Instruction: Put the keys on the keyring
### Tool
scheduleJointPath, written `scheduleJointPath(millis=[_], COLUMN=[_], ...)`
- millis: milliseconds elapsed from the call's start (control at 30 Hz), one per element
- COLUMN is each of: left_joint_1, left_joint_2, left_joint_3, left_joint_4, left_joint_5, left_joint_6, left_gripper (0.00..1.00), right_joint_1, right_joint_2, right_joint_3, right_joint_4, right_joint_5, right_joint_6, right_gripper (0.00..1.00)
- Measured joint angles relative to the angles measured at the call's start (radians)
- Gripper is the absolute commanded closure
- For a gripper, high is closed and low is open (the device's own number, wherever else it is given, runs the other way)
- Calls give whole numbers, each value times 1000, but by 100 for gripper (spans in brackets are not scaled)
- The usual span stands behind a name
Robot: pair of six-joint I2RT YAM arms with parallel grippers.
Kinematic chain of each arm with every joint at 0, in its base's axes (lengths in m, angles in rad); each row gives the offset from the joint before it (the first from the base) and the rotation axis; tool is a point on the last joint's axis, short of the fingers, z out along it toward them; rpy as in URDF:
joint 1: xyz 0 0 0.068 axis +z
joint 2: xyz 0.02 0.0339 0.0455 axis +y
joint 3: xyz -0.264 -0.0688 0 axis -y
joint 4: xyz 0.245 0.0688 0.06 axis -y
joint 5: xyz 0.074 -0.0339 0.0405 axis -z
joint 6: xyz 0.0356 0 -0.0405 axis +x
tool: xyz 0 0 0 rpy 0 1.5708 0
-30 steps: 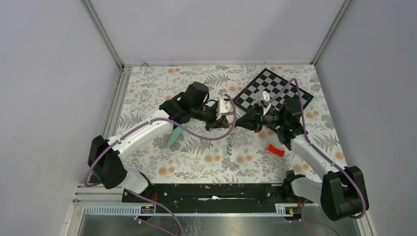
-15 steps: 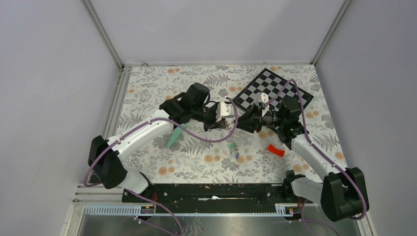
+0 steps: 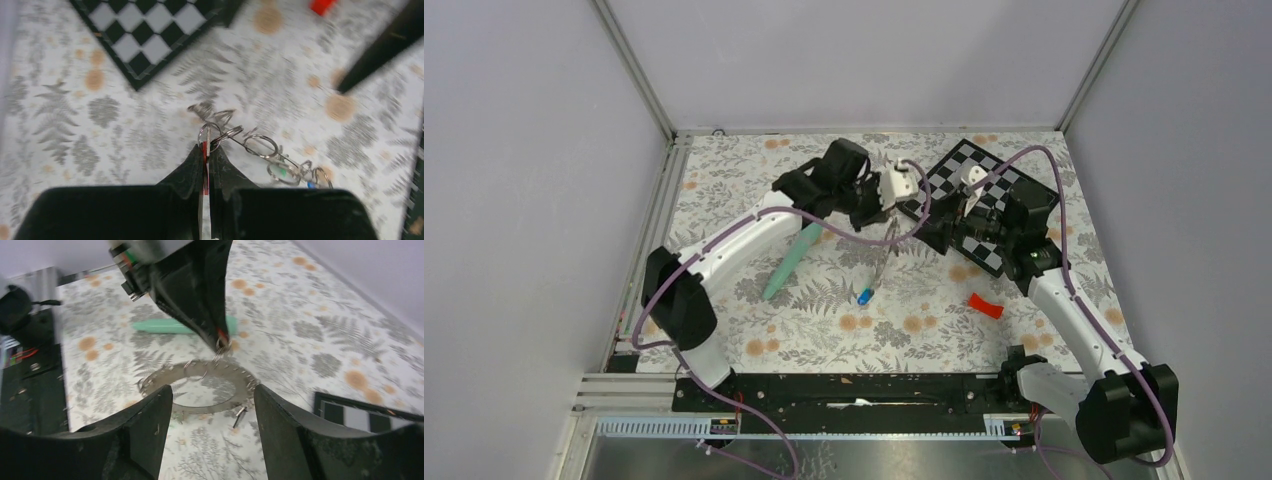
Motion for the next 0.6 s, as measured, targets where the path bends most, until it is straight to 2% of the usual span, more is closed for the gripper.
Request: scheduleJointPath(millis=[133,300,467,600], left_joint_1=[51,109,125,125], left_joint_2=[113,153,148,168], left_joint_3=[137,152,14,-124], left_joint_4=[65,136,196,151], left_joint_5=[-62,-104,-144,-182], left_joint_6=[-77,-146,-150,-144], left_gripper=[100,100,100,100], right_joint_1=[-20,-37,-39,-39], right_joint_2=[-15,-16,-15,-14], right_joint_3=[21,21,21,21], right_joint_4=[-40,-80,-85,-85], right_joint_5=[143,283,328,339], right_joint_6=[-8,-8,-8,-9], right_gripper=[31,31,30,30])
